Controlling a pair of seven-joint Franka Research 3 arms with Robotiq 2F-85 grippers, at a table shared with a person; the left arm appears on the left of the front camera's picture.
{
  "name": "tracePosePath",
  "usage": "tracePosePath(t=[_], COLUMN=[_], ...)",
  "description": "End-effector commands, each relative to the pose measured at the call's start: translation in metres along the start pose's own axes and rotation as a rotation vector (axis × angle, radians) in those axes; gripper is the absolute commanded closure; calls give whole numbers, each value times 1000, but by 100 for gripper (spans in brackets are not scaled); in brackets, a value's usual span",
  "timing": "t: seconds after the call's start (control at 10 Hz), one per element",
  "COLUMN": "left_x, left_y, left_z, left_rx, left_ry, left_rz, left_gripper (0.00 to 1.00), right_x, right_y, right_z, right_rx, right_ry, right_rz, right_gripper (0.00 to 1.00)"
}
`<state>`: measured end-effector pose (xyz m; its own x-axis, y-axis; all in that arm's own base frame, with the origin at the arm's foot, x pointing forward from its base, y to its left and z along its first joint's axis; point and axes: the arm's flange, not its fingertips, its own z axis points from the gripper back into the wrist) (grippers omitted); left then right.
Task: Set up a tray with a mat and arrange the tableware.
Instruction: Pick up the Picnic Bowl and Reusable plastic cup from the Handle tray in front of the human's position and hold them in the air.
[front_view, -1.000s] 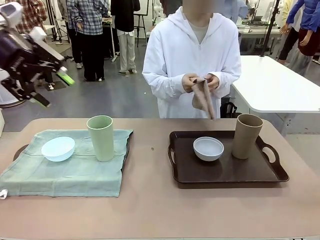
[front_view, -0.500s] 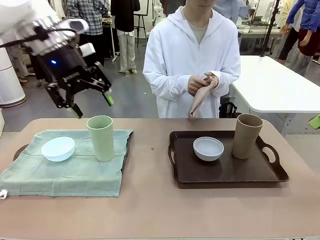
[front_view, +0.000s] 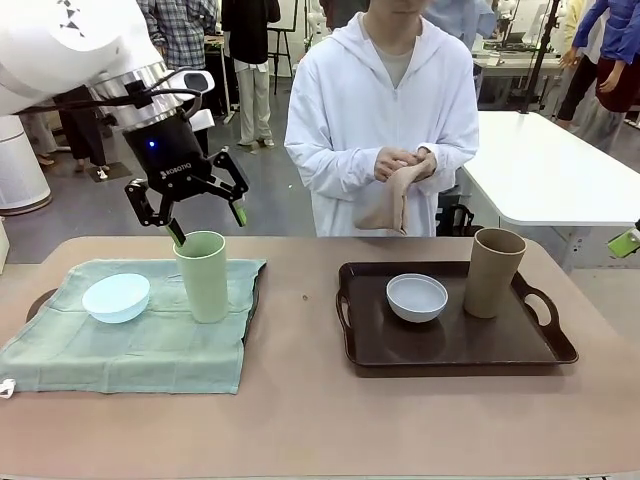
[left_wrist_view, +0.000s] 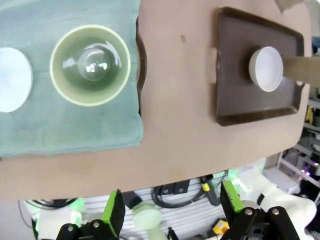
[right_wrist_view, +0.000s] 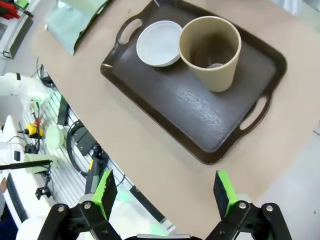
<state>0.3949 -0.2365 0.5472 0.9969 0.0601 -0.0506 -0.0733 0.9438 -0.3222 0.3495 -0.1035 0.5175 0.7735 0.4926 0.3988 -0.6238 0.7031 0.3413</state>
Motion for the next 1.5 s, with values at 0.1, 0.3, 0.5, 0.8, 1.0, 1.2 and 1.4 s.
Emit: tracePosePath(t=[0.1,0.3,0.5,0.8,1.0,1.2,1.4], left_x=[-9,-7,-8,19,37,46,44], left_y=[4,-26,-80,-150,-187,-208,-202], left_z=[6,7,1,-27,-58,-79,-83], left_rx=[-8,60,175,231,287,255,221], left_ry=[1,-54,-90,-65,-74,-57,-36], left_rz=[-15,-77,-188,-302,-341,-355,-339], left_gripper=[0,0,0,0,0,0,0], right_x=[0,3,17,30,43,48,43], right_y=[0,-23,-51,-87,-94,-102,-96], right_z=[0,8,5,-4,-33,-46,-55], right_rx=[0,-20,8,96,177,196,191], right_ry=[0,-54,-106,-218,-188,-167,-177], right_rz=[0,545,741,827,798,764,786], right_gripper=[0,0,0,0,0,0,0])
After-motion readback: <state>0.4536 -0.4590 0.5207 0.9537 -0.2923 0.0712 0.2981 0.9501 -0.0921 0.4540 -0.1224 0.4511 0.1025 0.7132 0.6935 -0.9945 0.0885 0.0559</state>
